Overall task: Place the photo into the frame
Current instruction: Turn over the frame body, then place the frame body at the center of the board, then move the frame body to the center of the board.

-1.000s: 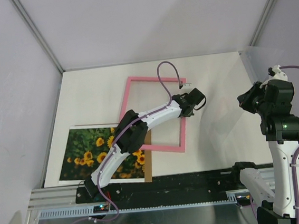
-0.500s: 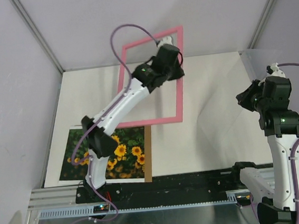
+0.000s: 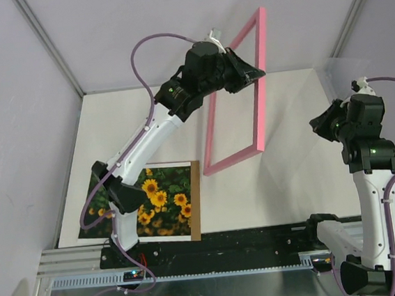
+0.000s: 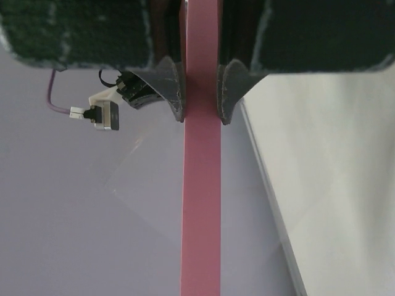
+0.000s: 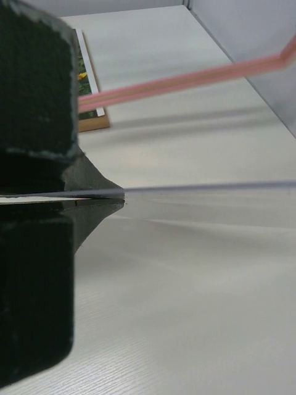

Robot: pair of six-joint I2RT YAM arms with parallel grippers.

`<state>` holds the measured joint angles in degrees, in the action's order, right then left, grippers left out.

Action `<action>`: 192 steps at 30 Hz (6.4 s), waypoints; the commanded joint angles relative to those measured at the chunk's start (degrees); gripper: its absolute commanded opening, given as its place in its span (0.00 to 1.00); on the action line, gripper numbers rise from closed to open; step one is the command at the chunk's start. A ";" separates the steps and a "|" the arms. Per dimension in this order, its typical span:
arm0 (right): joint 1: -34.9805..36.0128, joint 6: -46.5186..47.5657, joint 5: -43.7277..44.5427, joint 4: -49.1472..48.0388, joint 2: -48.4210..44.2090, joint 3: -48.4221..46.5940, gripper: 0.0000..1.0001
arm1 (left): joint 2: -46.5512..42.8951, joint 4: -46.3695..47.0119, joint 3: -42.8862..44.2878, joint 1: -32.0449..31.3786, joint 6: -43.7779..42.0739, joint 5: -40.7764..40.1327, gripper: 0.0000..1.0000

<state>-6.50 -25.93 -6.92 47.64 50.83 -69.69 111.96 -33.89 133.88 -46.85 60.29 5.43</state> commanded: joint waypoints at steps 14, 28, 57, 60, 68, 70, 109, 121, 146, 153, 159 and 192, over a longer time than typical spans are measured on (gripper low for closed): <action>0.68 -0.84 -0.31 -3.63 0.61 -3.07 0.00 | -13.93 46.46 -38.74 5.71 23.26 18.13 0.00; 7.70 -2.70 5.15 -4.93 2.43 -3.08 0.00 | -22.15 59.02 -56.95 11.33 26.19 21.31 0.00; 19.86 -6.18 13.56 -7.84 6.45 -3.08 0.00 | -25.29 59.56 -66.50 19.77 25.39 28.77 0.28; 20.60 -6.38 13.88 -8.15 6.73 -3.08 0.00 | -25.33 59.57 -66.66 20.25 25.09 29.15 0.33; 22.71 -6.83 14.71 -8.90 7.62 -3.08 0.00 | -25.40 59.26 -67.12 21.83 23.85 30.65 0.43; 23.03 -6.91 14.87 -9.02 7.79 -3.08 0.00 | -25.52 58.36 -66.81 22.27 22.86 31.12 0.46; 25.39 -6.78 15.62 -9.91 9.15 -3.08 0.00 | -26.59 25.75 -53.46 28.31 -6.18 35.49 0.63; 25.13 -5.06 17.80 -8.31 7.83 -3.08 0.00 | -24.64 7.69 -49.95 28.69 -22.65 25.52 0.54; 20.37 -0.24 21.19 -1.21 3.65 -10.88 0.00 | 1.31 10.14 -51.25 28.92 -38.81 31.27 0.42; 20.53 -0.08 19.41 -0.65 3.78 -13.54 0.00 | 5.77 10.23 -49.70 28.91 -40.54 30.64 0.48; 21.12 -0.63 14.15 -3.09 4.88 -13.65 0.00 | 5.30 10.14 -49.26 28.94 -40.52 27.16 0.55; 2.19 -11.18 -41.15 -30.36 14.61 9.43 0.00 | -5.69 5.11 -58.68 18.19 -37.50 -4.00 0.45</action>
<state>-2.85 -35.81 -42.85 22.09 66.11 -59.77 104.62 -27.68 73.82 -27.97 23.46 4.58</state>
